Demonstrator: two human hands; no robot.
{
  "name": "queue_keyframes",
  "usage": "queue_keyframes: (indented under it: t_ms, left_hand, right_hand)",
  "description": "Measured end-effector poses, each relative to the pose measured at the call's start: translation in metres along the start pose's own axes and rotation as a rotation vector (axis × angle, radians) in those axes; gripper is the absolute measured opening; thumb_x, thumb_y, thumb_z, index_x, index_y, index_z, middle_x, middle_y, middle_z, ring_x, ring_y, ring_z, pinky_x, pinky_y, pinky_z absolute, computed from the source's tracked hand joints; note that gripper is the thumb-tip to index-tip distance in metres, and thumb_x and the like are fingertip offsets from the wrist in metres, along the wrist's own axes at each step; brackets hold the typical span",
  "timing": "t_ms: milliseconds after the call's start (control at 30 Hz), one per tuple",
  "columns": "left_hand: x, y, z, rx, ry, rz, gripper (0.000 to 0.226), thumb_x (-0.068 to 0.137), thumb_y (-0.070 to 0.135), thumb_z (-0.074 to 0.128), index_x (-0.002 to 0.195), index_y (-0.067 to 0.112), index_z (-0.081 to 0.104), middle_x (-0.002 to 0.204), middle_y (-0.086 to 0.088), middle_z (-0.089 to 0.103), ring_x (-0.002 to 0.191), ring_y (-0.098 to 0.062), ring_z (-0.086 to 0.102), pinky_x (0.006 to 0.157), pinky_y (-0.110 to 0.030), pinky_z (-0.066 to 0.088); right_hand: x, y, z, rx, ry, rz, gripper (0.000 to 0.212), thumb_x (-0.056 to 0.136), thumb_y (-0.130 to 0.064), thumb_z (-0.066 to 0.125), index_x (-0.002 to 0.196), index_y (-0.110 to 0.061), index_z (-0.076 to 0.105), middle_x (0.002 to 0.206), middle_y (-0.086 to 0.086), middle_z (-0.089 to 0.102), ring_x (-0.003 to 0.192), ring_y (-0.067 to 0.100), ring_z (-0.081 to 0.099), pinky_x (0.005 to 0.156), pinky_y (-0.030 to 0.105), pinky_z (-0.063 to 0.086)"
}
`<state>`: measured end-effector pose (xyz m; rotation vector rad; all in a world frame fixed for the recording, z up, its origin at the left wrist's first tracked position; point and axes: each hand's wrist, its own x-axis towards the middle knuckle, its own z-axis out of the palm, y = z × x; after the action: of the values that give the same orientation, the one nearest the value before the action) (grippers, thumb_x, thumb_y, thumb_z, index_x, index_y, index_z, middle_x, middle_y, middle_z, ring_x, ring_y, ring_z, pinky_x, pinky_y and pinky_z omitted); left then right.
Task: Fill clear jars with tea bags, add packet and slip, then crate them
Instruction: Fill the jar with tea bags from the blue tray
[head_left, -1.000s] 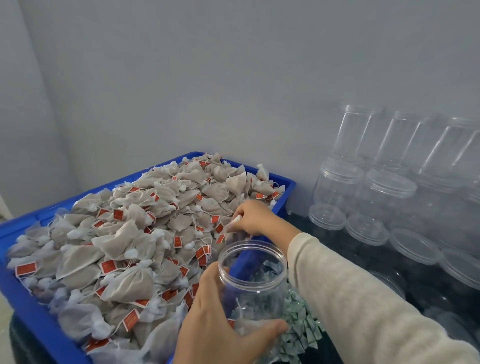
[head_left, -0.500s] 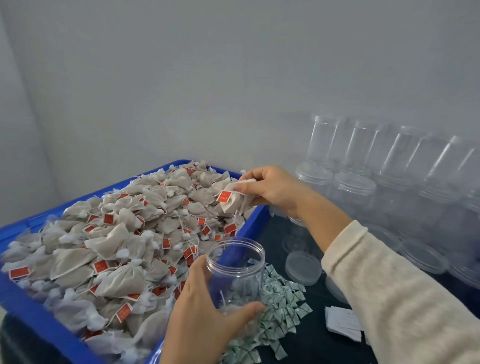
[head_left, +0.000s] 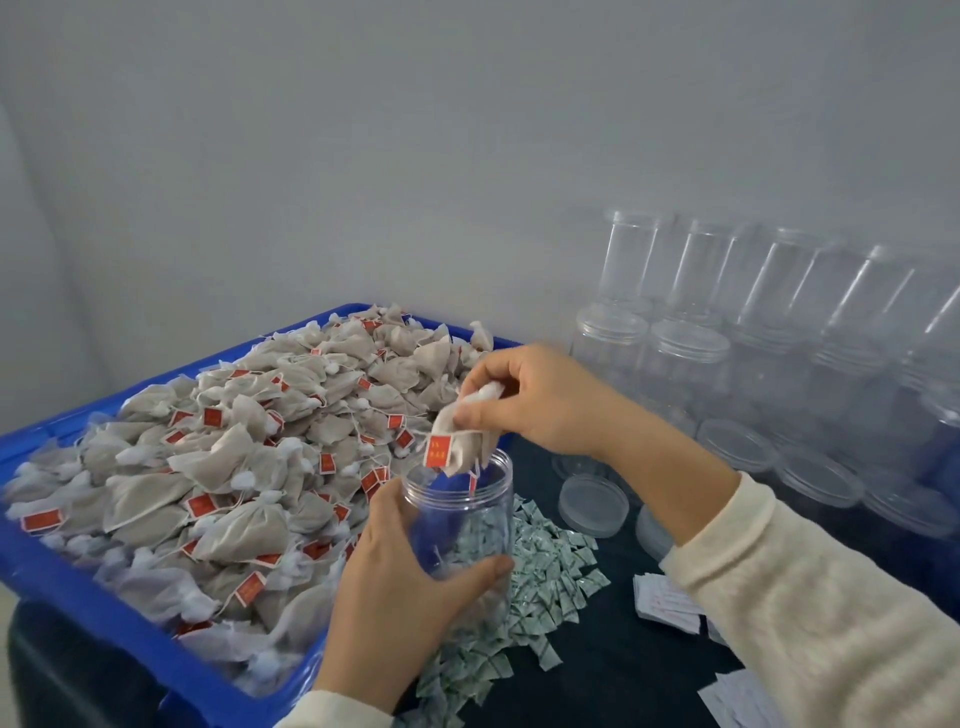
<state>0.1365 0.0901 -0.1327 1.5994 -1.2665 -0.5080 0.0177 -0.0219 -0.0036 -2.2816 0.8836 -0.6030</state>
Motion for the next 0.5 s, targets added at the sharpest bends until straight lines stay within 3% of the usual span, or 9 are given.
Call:
queue_keyframes:
  t_ms: [200, 333, 400, 500]
  left_hand:
    - [-0.001, 0.002, 0.000, 0.054, 0.009, 0.019, 0.091, 0.038, 0.084, 0.061, 0.110, 0.042, 0.023, 0.095, 0.030, 0.046, 0.085, 0.021, 0.046, 0.061, -0.005, 0.038]
    - [-0.001, -0.002, 0.002, 0.074, 0.003, 0.039, 0.110, 0.036, 0.085, 0.061, 0.128, 0.032, 0.031, 0.106, 0.024, 0.051, 0.093, 0.008, 0.052, 0.066, -0.009, 0.038]
    - [-0.002, -0.003, 0.003, 0.102, 0.005, 0.050, 0.109, 0.036, 0.084, 0.062, 0.127, 0.037, 0.026, 0.101, 0.030, 0.046, 0.090, 0.014, 0.047, 0.063, -0.007, 0.036]
    - [-0.003, -0.003, 0.004, 0.132, 0.006, 0.094, 0.100, 0.041, 0.076, 0.072, 0.124, 0.049, 0.021, 0.098, 0.040, 0.035, 0.089, 0.016, 0.044, 0.063, -0.003, 0.034]
  right_hand:
    - [-0.006, 0.004, 0.012, -0.250, -0.134, -0.062, 0.013, 0.081, -0.033, 0.076, 0.086, -0.023, 0.069, 0.070, -0.016, 0.058, 0.062, -0.015, 0.051, 0.054, 0.003, 0.037]
    - [0.000, -0.003, 0.022, -0.445, -0.386, -0.052, 0.006, 0.088, -0.024, 0.065, 0.091, -0.022, 0.069, 0.076, -0.019, 0.057, 0.070, 0.000, 0.054, 0.060, 0.011, 0.039]
    - [0.008, -0.004, 0.029, -0.562, -0.528, -0.057, 0.013, 0.090, -0.015, 0.055, 0.092, -0.015, 0.068, 0.078, -0.010, 0.059, 0.068, 0.006, 0.051, 0.062, 0.020, 0.042]
    - [0.020, -0.003, 0.039, -0.712, -0.721, -0.017, 0.015, 0.094, -0.017, 0.054, 0.094, -0.010, 0.067, 0.080, 0.000, 0.060, 0.064, 0.012, 0.049, 0.056, 0.023, 0.039]
